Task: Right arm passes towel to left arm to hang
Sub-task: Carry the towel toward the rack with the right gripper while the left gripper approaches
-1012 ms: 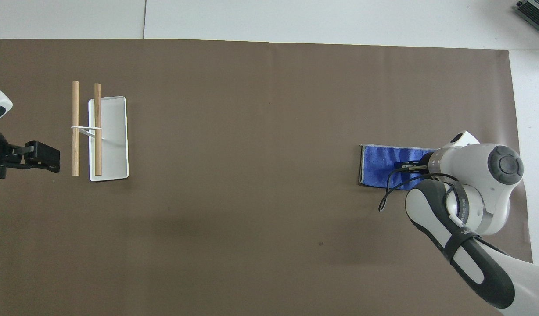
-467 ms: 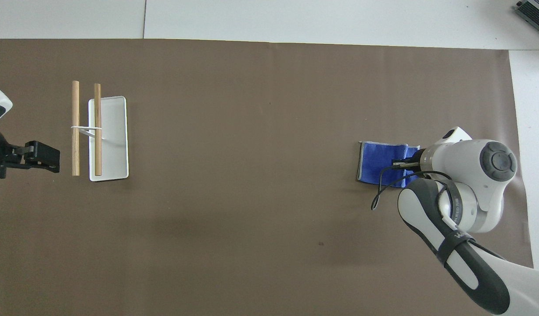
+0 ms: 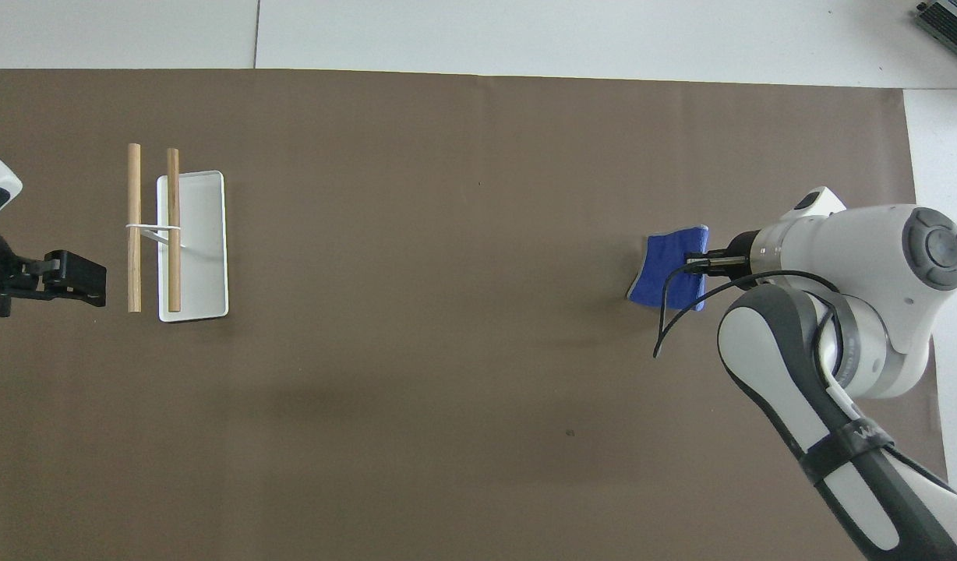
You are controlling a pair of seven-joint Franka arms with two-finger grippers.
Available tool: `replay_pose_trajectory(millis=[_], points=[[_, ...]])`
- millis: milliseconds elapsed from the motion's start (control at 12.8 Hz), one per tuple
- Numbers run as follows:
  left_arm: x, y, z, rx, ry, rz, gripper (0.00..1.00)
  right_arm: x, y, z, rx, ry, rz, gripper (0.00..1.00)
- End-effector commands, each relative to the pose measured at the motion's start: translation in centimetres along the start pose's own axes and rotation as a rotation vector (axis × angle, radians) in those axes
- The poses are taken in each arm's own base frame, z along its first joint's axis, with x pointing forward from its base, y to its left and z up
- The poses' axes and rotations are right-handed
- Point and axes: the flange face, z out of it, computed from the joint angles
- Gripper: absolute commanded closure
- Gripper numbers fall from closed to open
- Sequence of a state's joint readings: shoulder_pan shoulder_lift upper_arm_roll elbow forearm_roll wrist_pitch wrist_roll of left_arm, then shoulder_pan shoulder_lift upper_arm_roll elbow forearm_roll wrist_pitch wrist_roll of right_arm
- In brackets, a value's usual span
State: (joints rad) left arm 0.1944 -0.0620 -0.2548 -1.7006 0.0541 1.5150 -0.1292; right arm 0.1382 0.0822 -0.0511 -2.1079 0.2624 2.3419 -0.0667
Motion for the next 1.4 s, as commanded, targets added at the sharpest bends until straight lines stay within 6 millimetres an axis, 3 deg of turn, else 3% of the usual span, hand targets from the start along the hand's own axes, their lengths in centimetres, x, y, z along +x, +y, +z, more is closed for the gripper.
replay_pose_trajectory(millis=[0,234,545,779,935,1012,1324], points=[[-0.7,-0.4,0.1,-0.010,0.013,-0.010,0.00,1.5,-3.3,-2.3,0.079,0.003,0.105,1.00],[-0.7,-0.3,0.1,-0.010,0.013,-0.008,0.00,2.7,-7.3,-4.4,0.182,0.013,0.249,1.00],[-0.7,-0.3,0.1,-0.010,0.013,-0.008,0.00,3.4,-10.2,-5.8,0.342,-0.008,0.457,1.00],[-0.7,-0.1,0.1,-0.009,0.012,-0.002,0.00,3.1,-13.6,-5.8,0.497,-0.078,0.664,1.00],[-0.8,0.0,0.1,-0.009,0.011,-0.005,0.00,3.2,-14.3,-6.0,0.592,-0.107,0.812,1.00],[-0.8,0.4,0.0,-0.008,0.015,0.005,0.00,2.8,-16.0,-6.0,0.650,-0.133,0.874,1.00],[-0.7,-0.2,-0.1,-0.010,0.020,-0.010,0.00,2.5,-18.5,-6.2,0.838,-0.197,1.137,1.00]])
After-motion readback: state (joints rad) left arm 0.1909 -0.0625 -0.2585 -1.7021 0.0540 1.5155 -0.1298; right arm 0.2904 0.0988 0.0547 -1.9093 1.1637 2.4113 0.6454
